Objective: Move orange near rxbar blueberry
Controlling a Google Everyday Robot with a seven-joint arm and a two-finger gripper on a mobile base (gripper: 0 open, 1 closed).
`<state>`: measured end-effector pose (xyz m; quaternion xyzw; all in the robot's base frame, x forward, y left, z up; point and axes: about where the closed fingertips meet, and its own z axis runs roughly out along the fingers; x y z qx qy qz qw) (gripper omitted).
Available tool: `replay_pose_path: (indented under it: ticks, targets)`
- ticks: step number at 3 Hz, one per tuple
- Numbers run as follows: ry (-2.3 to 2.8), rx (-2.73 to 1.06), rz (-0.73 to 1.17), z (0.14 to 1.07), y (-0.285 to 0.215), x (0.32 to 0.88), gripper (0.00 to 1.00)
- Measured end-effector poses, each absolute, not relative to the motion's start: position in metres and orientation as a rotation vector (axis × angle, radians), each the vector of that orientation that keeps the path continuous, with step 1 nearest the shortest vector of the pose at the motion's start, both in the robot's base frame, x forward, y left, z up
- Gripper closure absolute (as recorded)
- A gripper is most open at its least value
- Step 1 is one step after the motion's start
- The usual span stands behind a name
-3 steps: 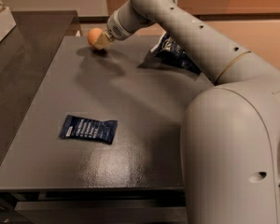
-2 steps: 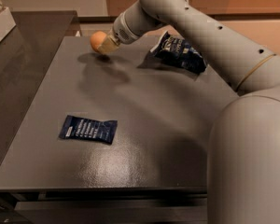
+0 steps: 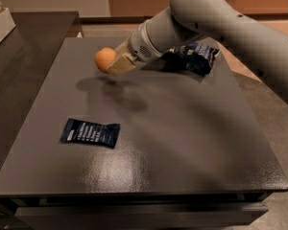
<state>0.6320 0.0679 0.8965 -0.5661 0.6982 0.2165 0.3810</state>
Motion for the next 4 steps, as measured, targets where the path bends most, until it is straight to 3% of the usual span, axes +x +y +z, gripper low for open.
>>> replay_pose_path:
  ticks: [2,4]
  targets:
    - [1.648,-1.573,0.689,0.897,0.066,0.53,1.0]
    - [1.614,-1.637,0.779,0.878,0.073,0.502,1.0]
